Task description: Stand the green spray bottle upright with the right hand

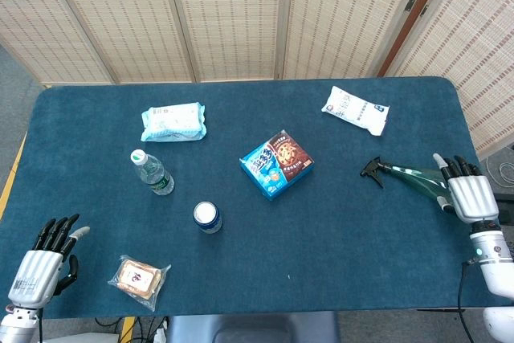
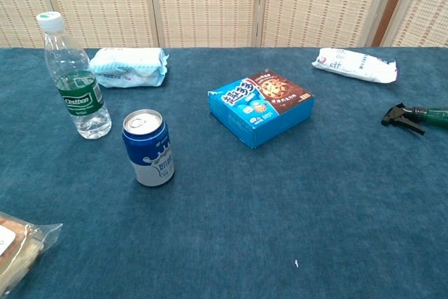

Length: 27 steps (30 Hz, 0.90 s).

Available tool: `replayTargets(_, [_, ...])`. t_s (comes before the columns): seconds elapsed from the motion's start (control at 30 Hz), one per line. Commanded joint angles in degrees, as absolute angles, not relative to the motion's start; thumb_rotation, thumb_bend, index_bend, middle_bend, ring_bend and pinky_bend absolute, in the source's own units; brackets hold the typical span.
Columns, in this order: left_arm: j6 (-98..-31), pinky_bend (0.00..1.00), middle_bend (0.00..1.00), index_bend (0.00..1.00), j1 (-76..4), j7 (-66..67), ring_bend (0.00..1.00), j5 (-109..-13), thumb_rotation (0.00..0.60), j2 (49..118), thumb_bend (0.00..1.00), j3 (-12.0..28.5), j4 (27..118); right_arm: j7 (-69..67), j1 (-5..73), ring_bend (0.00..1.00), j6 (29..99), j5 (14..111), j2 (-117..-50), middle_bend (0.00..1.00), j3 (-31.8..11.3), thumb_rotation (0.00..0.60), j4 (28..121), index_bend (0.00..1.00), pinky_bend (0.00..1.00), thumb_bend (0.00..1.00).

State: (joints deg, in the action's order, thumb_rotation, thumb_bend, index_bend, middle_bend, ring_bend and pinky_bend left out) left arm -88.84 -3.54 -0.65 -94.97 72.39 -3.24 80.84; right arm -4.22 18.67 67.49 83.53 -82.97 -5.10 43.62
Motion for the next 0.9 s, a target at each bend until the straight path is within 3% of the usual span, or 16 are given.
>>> replayTargets(0.03, [-89.0, 0.0, 0.07, 0.18, -3.8, -1.0, 0.07, -95.1, 0.6, 72.1, 0.74, -2.9, 80.8, 4.5, 20.4, 0.12, 65.5, 84.4, -77.0, 0.22, -4.3, 0.6, 53.4, 0.06, 0.25, 0.21])
replayTargets(0.2, [-87.9, 0.0, 0.07, 0.18, -4.4, -3.1, 0.07, -94.4, 0.6, 71.8, 0.74, -2.6, 79.2, 11.7, 20.4, 0.12, 64.9, 82.8, -72.7, 0.22, -4.7, 0.6, 62.3, 0.06, 0.25, 0.22])
replayTargets(0.37, [-87.4, 0.0, 0.07, 0.18, -4.7, -5.4, 0.07, -94.0, 0.6, 72.2, 0.74, -2.5, 77.0, 14.0, 20.1, 0.15, 64.5, 82.0, -71.9, 0.25, -4.3, 0.6, 63.7, 0.09, 0.25, 0.22])
replayTargets(0.9, [-86.2, 0.0, 0.07, 0.18, -4.8, -8.9, 0.07, -93.2, 0.6, 75.2, 0.74, -3.0, 70.9, 4.2, 22.5, 0.18, 59.5, 83.3, -83.4, 0.28, -2.2, 0.6, 45.9, 0.14, 0.25, 0.22])
